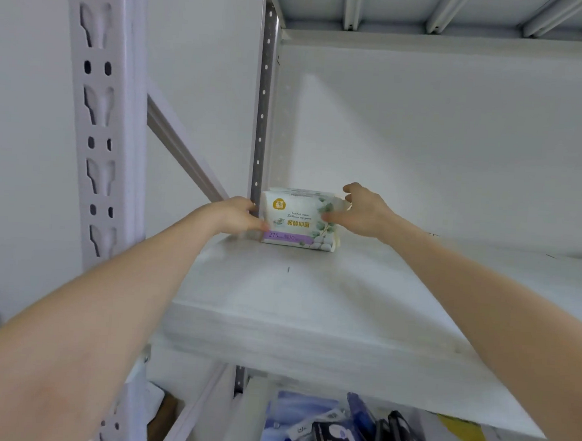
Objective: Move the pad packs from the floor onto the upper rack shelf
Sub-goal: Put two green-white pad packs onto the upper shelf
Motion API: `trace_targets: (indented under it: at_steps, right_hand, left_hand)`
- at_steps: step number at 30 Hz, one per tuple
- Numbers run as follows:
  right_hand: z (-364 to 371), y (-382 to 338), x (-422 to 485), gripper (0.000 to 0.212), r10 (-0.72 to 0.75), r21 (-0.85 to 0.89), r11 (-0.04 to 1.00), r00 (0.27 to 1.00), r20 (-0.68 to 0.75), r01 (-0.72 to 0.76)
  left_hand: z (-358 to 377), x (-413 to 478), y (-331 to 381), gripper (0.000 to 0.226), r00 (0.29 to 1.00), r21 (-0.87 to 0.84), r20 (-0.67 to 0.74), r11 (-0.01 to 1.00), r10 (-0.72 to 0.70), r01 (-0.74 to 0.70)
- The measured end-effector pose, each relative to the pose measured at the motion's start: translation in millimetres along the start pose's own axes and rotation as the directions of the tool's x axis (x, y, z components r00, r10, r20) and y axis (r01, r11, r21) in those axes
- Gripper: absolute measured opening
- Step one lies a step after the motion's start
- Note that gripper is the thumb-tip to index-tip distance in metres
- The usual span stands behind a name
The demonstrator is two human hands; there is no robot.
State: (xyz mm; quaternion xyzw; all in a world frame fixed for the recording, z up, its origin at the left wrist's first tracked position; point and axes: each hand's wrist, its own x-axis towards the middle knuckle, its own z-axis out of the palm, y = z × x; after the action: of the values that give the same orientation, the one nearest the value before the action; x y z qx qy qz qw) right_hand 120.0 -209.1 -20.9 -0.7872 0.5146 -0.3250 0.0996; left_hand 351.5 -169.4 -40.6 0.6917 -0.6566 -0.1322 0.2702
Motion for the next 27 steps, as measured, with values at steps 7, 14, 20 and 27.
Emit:
trace_targets:
  at_steps: [7, 14, 20, 27]
  right_hand:
    - [-3.8, -25.9, -78.8, 0.062, -0.033, -0.354, 0.935, 0.997, -0.069, 0.007]
    - [-7.6, -55.5, -172.6, 0.058, -0.056, -0.496, 0.867, 0.982, -0.180, -0.042]
    - [-7.0, -57.3, -245.6, 0.059, -0.091, -0.555, 0.830, 0.969, -0.231, -0.055]
    - [-15.0, -39.3, -333.6, 0.058, -0.121, -0.577, 0.816, 0.964, -0.239, -0.041]
  left_hand:
    - [-0.5, -69.9, -6.8, 0.050, 0.991, 0.362, -0.091, 0.930, 0.098, -0.059]
    - [0.6, -150.5, -0.8, 0.054, 0.952, 0.530, -0.177, 0.840, 0.249, -0.121]
    - [21.2, -218.7, 4.4, 0.061, 0.909, 0.569, -0.217, 0.803, 0.356, -0.178]
    - [70.6, -308.0, 10.6, 0.063, 0.881, 0.561, -0.279, 0.810, 0.382, -0.173]
